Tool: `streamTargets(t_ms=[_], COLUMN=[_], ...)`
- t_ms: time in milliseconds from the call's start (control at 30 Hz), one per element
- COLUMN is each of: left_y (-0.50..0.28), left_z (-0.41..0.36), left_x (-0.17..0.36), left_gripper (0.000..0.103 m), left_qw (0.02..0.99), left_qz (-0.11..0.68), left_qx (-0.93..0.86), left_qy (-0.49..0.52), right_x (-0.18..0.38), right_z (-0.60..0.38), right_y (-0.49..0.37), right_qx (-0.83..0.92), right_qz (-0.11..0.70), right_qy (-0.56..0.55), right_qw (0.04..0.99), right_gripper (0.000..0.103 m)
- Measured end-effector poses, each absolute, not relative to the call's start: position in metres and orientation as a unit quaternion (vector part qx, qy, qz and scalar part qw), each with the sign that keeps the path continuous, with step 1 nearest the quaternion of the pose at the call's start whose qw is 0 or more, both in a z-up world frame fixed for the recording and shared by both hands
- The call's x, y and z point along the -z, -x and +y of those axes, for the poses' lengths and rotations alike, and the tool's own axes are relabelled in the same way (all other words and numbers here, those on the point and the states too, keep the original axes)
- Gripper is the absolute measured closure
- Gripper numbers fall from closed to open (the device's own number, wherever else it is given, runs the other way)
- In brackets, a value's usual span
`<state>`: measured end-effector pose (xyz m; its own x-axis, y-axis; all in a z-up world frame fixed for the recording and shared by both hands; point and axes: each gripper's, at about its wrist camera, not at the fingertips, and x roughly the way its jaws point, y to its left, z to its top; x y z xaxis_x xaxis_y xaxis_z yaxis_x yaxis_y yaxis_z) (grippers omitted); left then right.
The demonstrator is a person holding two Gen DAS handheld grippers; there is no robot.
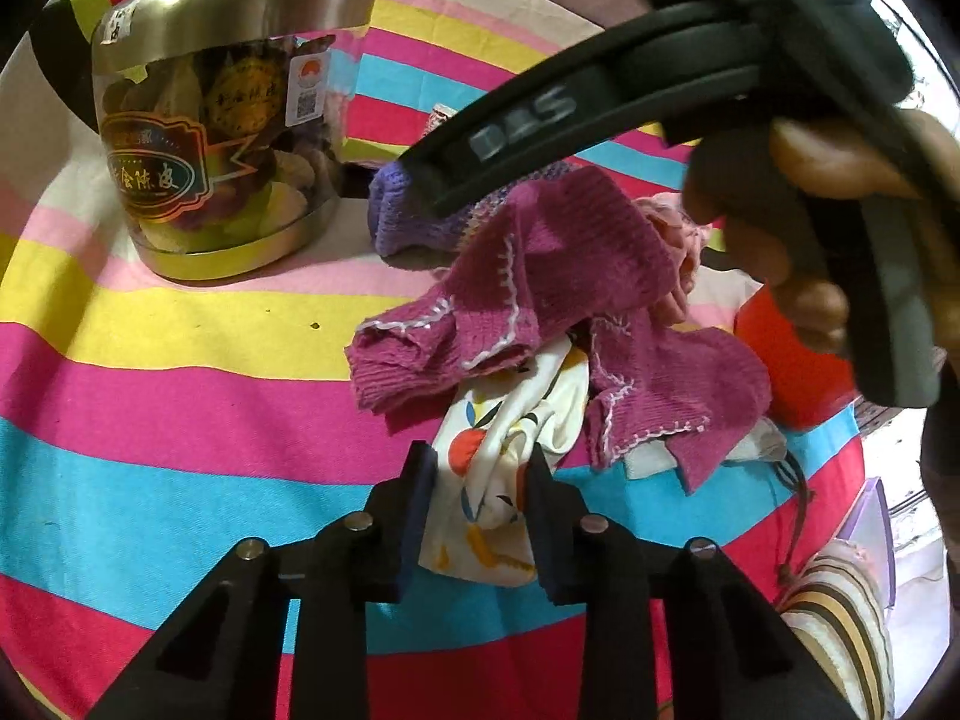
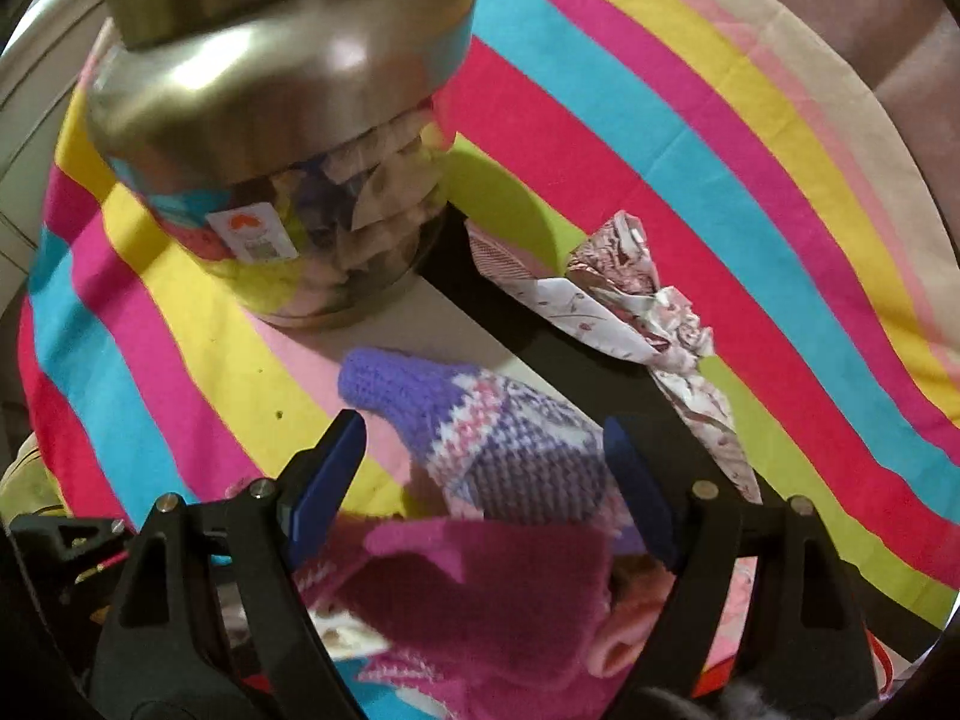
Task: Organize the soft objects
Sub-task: 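Grasp the white floral cloth with the left tool while the right tool grasps the purple knit glove, then carry the floral cloth and purple glove into the white box and open both tools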
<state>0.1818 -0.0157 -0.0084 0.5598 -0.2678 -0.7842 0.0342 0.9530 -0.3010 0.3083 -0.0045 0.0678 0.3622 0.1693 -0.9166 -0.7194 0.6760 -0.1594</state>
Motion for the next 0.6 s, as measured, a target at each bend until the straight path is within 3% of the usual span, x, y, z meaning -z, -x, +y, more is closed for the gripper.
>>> streamTargets(t_ms=[33,67,133,333,600], left_y=[-0.180,-0.179,-0.176,-0.175,-0.167], left_z=[-0.015,-0.014,-0.012,-0.010,-0.005], left_x=[0.007,0.006,0.003,0.000,-0.011], left_gripper=[0.075,0.078,0.085,0.085,0.089], left_qw=[0.874,0.875,0.876,0.875,0.881], left_qz=[0.460,0.457,0.452,0.449,0.427], left_qx=[0.089,0.092,0.100,0.109,0.131], left_qy=[0.128,0.129,0.134,0.141,0.154], right_x=[-0.066,-0.065,-0.063,-0.072,-0.114], right_z=[-0.003,-0.003,-0.005,-0.025,-0.066], right_y=[-0.309,-0.309,-0.312,-0.314,-0.308], right_qx=[-0.285,-0.284,-0.282,-0.272,-0.233], right_qz=[0.487,0.484,0.490,0.473,0.406], right_qy=[0.281,0.276,0.256,0.197,0.116], right_qw=[0.777,0.780,0.784,0.815,0.876], right_gripper=[0.024,0.043,0.066,0.080,0.082])
